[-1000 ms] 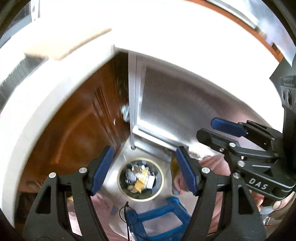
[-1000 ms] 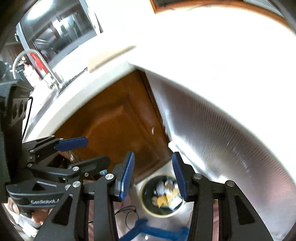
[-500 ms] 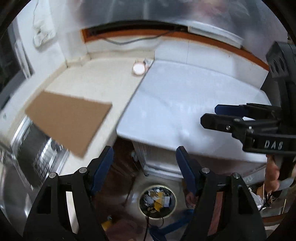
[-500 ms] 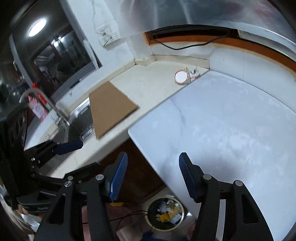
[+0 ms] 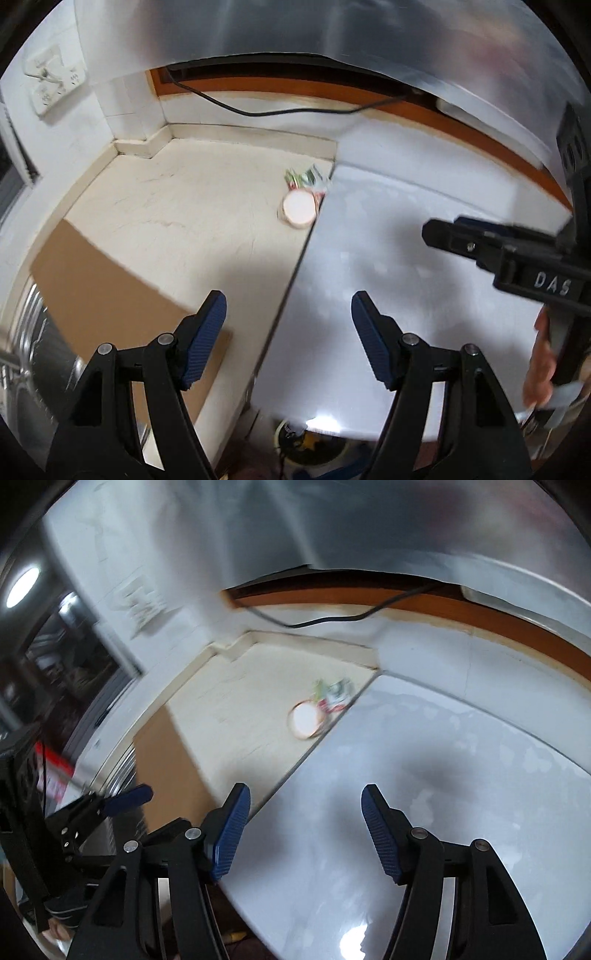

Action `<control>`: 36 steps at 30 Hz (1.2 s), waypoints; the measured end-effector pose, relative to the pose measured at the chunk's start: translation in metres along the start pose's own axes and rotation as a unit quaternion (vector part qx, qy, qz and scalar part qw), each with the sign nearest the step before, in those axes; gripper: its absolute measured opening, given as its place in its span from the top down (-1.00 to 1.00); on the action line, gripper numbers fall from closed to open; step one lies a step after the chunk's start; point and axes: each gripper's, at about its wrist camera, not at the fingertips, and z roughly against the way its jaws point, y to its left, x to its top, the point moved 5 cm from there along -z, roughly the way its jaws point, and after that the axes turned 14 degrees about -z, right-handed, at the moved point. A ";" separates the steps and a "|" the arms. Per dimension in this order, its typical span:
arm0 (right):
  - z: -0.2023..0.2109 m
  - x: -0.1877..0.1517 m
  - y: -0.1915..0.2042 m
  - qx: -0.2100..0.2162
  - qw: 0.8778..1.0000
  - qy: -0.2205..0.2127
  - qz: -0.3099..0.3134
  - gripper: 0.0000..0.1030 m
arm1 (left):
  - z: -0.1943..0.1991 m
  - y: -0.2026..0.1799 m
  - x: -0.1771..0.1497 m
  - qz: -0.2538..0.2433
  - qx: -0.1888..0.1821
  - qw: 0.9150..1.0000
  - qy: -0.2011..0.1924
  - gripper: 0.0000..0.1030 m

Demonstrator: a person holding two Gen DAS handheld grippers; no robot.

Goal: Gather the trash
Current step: 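Raise both tools back up toward the table, then grasp the orange-rimmed paper cup with the left tool while the right tool grasps the green wrapper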

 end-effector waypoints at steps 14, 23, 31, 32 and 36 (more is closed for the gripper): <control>-0.112 0.087 -0.058 -0.056 0.995 0.005 -0.084 -0.21 | -0.159 0.016 0.080 0.069 -0.035 0.996 0.044 -0.32; -0.152 0.103 -0.066 -0.056 0.994 0.012 -0.090 -0.21 | -0.214 0.017 0.083 0.085 -0.026 0.994 0.062 -0.32; -0.187 0.105 -0.066 -0.041 0.994 0.031 -0.096 -0.01 | -0.223 0.029 0.074 0.130 -0.063 0.989 0.030 -0.03; -0.192 0.105 -0.065 -0.039 0.994 0.034 -0.096 0.07 | -0.219 0.033 0.072 0.131 -0.057 0.989 0.024 -0.03; -0.210 0.106 -0.062 -0.026 0.993 0.041 -0.105 0.13 | -0.208 0.046 0.066 0.136 -0.052 0.989 0.017 -0.03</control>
